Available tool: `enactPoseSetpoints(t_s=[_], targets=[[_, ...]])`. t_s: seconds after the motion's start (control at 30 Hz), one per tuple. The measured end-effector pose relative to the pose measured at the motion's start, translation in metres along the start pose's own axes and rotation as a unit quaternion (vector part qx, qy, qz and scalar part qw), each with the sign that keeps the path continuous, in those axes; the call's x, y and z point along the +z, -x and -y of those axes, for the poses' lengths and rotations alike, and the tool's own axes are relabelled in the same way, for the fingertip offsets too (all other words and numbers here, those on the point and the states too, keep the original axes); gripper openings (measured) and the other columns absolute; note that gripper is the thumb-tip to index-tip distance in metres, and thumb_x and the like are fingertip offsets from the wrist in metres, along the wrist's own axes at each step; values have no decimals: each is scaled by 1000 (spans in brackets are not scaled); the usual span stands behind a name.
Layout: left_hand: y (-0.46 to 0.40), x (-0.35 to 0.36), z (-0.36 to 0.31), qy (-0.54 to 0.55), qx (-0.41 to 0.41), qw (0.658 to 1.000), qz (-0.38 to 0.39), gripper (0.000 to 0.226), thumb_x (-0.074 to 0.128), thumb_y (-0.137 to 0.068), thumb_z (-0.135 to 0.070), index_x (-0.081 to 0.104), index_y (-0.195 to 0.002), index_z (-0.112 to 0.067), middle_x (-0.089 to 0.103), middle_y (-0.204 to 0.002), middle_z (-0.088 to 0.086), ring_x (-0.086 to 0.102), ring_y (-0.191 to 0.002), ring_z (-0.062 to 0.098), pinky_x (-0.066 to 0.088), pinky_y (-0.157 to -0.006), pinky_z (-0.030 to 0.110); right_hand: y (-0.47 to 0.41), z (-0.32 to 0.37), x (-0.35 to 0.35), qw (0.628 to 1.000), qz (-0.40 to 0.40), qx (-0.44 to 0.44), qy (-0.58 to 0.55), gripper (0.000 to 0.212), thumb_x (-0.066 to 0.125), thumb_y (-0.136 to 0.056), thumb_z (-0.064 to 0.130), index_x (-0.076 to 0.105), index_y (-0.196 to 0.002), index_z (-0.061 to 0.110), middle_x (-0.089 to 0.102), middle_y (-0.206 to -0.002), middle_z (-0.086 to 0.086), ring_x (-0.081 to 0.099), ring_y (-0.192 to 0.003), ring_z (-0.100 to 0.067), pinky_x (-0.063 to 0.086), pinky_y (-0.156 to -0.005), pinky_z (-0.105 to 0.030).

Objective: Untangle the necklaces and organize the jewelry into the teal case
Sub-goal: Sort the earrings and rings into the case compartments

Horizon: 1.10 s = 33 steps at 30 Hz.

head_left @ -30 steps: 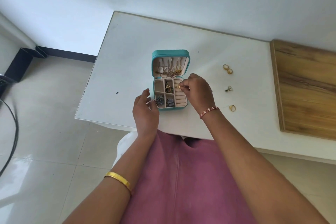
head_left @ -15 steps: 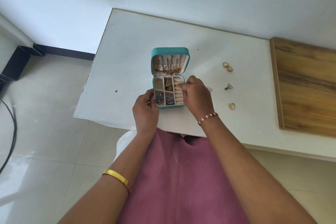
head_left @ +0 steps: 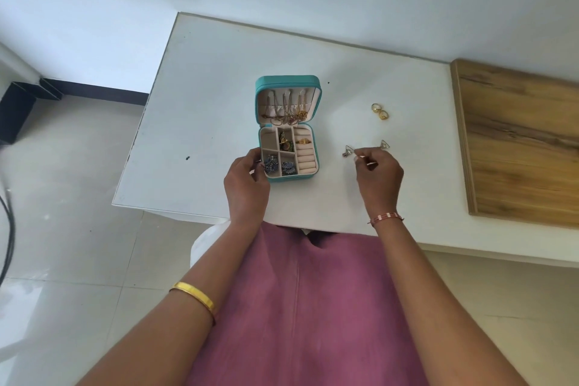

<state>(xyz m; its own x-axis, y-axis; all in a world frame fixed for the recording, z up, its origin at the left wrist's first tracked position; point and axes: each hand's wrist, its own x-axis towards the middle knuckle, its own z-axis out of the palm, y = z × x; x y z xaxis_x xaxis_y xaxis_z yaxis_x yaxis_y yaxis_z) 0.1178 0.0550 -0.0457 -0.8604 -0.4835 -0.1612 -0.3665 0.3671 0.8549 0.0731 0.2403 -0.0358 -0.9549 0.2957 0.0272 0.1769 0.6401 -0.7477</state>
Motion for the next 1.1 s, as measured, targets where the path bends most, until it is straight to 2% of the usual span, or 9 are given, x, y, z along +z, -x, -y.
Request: enactPoseSetpoints(t_s=[0.1, 0.2, 0.3, 0.4, 0.53, 0.73, 0.87, 0.97, 1.1], targets=[[-1, 0, -1, -9, 4, 1000, 4, 36, 45, -89, -1, 64, -116, -15, 66, -106, 10, 60, -95, 23, 40, -81, 21, 2, -6, -1, 999, 38, 2, 21, 12, 62, -81, 2, 71, -88, 6, 68, -88, -14, 56, -70, -16, 43, -72, -21], [-1, -1, -4, 14, -24, 1000, -11, 35, 46, -90, -2, 61, -120, -12, 64, -113, 8, 60, -101, 18, 41, -87, 19, 4, -8, -4, 999, -2, -4, 34, 14, 59, -81, 0, 70, -89, 5, 64, -89, -16, 57, -70, -22, 38, -69, -18], [5, -3, -12, 52, -32, 997, -50, 34, 46, -90, -3, 59, -121, -9, 61, -118, 6, 57, -107, 16, 43, -96, 26, 8, -18, -17, 994, -54, 2, 96, 19, 55, -83, -1, 68, -95, 5, 57, -96, -18, 57, -87, -32, 36, -73, -22], [12, -1, -20, 40, 10, 997, -63, 33, 47, -89, -3, 62, -118, -10, 62, -113, 6, 56, -108, 22, 44, -98, 34, 14, -31, -30, 985, -46, 29, 164, 26, 52, -87, 0, 66, -108, 6, 53, -106, -20, 48, -103, -33, 31, -74, -21], [29, 12, -35, 29, 63, 997, -36, 31, 50, -88, 0, 65, -113, -7, 61, -97, 6, 59, -90, 25, 43, -84, 23, 17, -44, -37, 982, -4, 23, 189, 31, 50, -87, -5, 64, -113, 3, 54, -109, -22, 48, -106, -36, 39, -82, -30], [58, 36, -51, 69, 69, 994, 43, 29, 50, -87, 4, 67, -108, -7, 60, -98, 0, 59, -83, 11, 39, -76, 3, 10, -48, -36, 980, 21, -7, 196, 21, 51, -86, -6, 66, -101, -6, 57, -100, -26, 53, -100, -39, 44, -82, -38], [65, 47, -57, 79, 38, 993, 84, 29, 49, -89, 0, 67, -108, -11, 63, -99, 3, 55, -78, 0, 43, -78, 13, 5, -47, -36, 978, 45, -21, 204, 19, 50, -86, -7, 66, -96, -4, 58, -99, -23, 53, -99, -37, 44, -76, -38], [64, 54, -60, 53, 38, 991, 113, 28, 49, -91, -4, 65, -112, -11, 64, -107, 6, 56, -86, 8, 44, -79, 16, 5, -41, -33, 984, 54, -21, 166, 16, 52, -86, -4, 66, -94, -2, 59, -99, -20, 54, -98, -34, 45, -75, -34], [53, 62, -69, 41, 29, 988, 148, 33, 44, -95, -8, 57, -124, -11, 61, -122, 5, 57, -105, 12, 39, -89, 13, 7, -7, -29, 988, 122, 53, -78, 7, 59, -86, 5, 65, -89, 5, 62, -84, -8, 56, -75, -15, 46, -72, -31]])
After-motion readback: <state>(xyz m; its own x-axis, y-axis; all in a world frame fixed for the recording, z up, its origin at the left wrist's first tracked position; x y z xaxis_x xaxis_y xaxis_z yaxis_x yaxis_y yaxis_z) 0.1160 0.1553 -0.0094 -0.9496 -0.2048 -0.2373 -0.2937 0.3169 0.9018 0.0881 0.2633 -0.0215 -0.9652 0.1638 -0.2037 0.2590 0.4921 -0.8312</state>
